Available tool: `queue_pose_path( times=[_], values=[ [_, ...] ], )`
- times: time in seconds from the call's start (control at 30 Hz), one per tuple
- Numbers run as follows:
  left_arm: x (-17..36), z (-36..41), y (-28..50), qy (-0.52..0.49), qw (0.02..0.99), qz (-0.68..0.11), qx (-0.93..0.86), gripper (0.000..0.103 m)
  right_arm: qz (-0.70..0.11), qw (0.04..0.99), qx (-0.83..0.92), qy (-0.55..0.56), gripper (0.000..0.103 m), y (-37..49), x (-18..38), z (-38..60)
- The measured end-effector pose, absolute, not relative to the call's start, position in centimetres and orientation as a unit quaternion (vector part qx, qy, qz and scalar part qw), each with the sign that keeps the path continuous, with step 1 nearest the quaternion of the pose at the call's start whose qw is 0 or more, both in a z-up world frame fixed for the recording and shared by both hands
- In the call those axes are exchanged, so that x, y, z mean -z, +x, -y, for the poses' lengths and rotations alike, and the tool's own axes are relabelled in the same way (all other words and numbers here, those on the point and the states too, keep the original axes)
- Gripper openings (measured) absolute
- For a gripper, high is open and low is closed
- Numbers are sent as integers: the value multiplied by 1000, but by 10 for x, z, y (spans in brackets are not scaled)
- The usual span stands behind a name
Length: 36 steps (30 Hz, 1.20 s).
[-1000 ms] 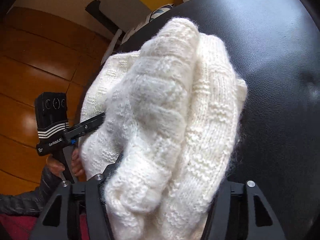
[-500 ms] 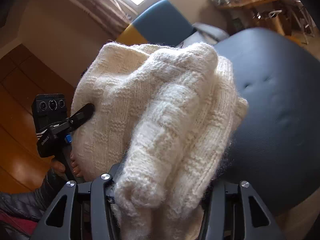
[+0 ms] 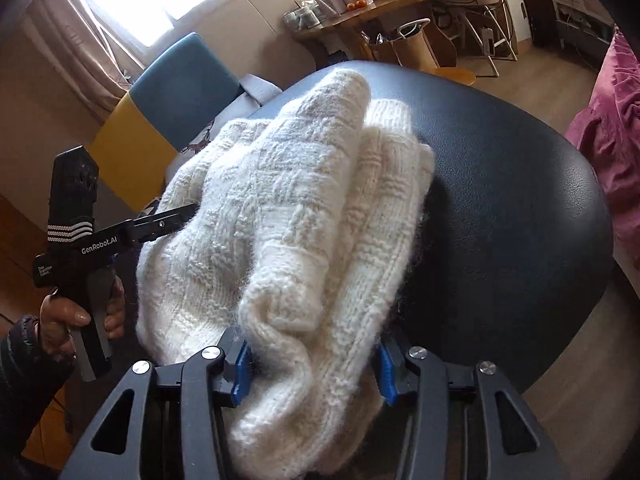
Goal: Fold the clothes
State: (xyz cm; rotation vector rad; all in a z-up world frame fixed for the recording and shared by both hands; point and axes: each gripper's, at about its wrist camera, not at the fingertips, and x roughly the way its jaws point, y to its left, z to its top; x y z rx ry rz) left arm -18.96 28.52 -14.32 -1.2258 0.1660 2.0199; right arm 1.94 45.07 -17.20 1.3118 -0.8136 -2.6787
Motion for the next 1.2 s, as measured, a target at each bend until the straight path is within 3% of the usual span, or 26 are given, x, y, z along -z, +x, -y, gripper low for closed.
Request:
queue_pose_path(
  times=[0.2, 0.43, 0.6, 0.77, 0.87, 1.13, 1.2],
  values=[
    [113, -256, -177, -416, 363, -42, -832, 76, 260, 19, 893, 367, 50, 47, 143, -474],
    [88, -244, -162, -380, 371, -2, -847, 78, 114, 34, 935, 333, 50, 18, 86, -461],
    [87, -263, -139, -373, 395, -19, -839, 77, 39, 69, 923, 378, 46, -4, 92, -427],
    [108, -291, -128, -413, 408, -66, -811, 71, 79, 45, 889, 449, 30, -2, 146, -446],
    [134, -304, -129, -430, 393, -107, -806, 72, 125, 44, 896, 424, 29, 11, 159, -457],
    [125, -294, -125, -416, 387, -79, -819, 73, 118, 27, 901, 417, 30, 15, 156, -450],
    [113, -283, -124, -414, 375, -55, -827, 82, 133, 21, 899, 417, 31, 17, 149, -450]
  ],
)
